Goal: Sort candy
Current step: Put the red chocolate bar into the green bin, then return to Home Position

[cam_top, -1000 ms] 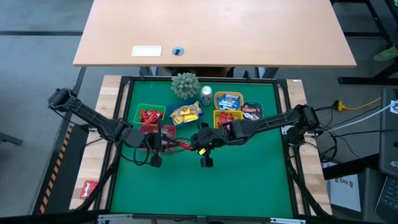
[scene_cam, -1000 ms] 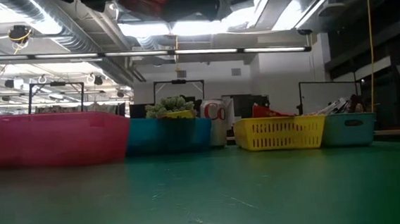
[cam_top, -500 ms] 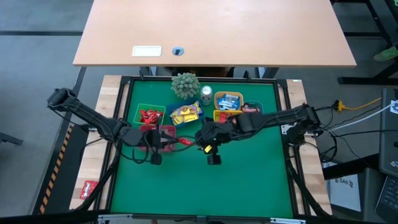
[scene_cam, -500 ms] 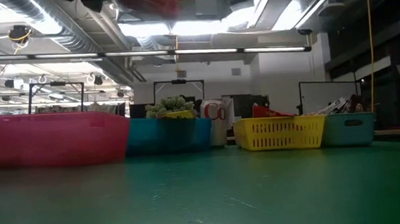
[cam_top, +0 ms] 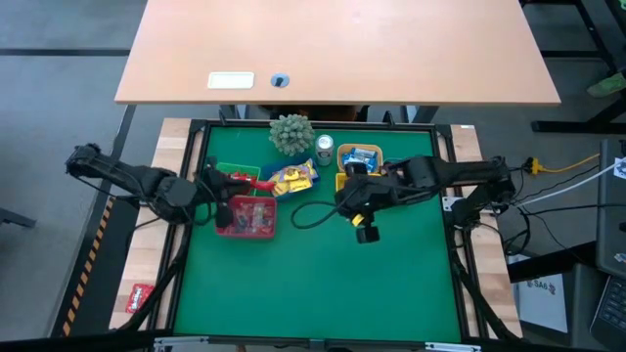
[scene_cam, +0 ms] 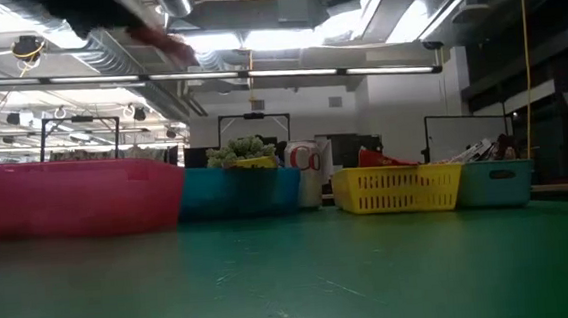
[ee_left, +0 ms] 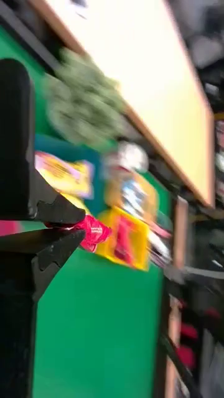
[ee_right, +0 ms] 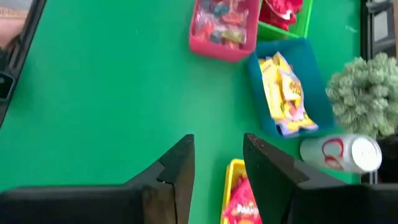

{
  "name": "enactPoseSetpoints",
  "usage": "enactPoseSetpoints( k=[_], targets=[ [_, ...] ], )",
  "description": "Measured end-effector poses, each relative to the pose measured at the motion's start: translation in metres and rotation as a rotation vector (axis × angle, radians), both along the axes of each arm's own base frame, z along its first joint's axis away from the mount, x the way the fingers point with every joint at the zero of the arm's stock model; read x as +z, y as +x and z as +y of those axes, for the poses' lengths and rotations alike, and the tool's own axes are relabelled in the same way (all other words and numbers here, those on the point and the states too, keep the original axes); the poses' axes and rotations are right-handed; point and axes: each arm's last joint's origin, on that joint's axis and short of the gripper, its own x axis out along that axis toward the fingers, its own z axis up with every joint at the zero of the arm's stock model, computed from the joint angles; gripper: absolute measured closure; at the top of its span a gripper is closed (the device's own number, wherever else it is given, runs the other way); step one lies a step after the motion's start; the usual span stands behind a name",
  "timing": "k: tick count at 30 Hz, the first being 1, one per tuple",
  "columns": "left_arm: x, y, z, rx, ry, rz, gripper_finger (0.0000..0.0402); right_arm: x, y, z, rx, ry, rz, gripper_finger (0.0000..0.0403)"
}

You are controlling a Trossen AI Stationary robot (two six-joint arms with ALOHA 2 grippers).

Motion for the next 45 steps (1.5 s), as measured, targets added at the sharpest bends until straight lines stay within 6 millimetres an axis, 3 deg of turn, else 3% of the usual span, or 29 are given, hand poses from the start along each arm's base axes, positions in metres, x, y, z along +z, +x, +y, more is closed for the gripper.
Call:
enactPoseSetpoints(
  k=[6, 10, 20, 30, 34, 39, 45],
  targets=[
    [-0.019, -0.032, 0.016, 0.139, -0.098, 0.165, 0.0401, 0.002, -0.013, -0.002, 0.024, -0.012, 0.033, 0.0267],
    [-0.030, -0.042, 0.022, 0.249, -0.155, 0.253, 0.0401, -0.012, -0.023, -0.005, 0.026, -0.030, 0.091, 0.0267],
    [-0.042, -0.042, 0.030, 0.419, -0.175, 0.215, 0.0394, -0.041, -0.066, -0.016, -0.074, -0.025, 0.112, 0.0267],
    [-0.058, -0.043, 0.034, 0.515, -0.204, 0.204, 0.0305, -0.059, -0.108, -0.026, -0.118, 0.009, 0.017, 0.0267],
    [-0.062, -0.043, 0.035, 0.521, -0.208, 0.221, 0.0277, -0.063, -0.124, -0.029, -0.118, 0.024, -0.036, 0.0267],
    [-0.058, -0.037, 0.034, 0.501, -0.235, 0.145, 0.0270, -0.067, -0.148, -0.035, -0.133, 0.029, -0.090, 0.0267],
    [-0.044, -0.019, 0.029, 0.349, -0.244, 0.037, 0.0270, -0.083, -0.174, -0.042, -0.202, 0.078, -0.152, 0.0267]
  ],
)
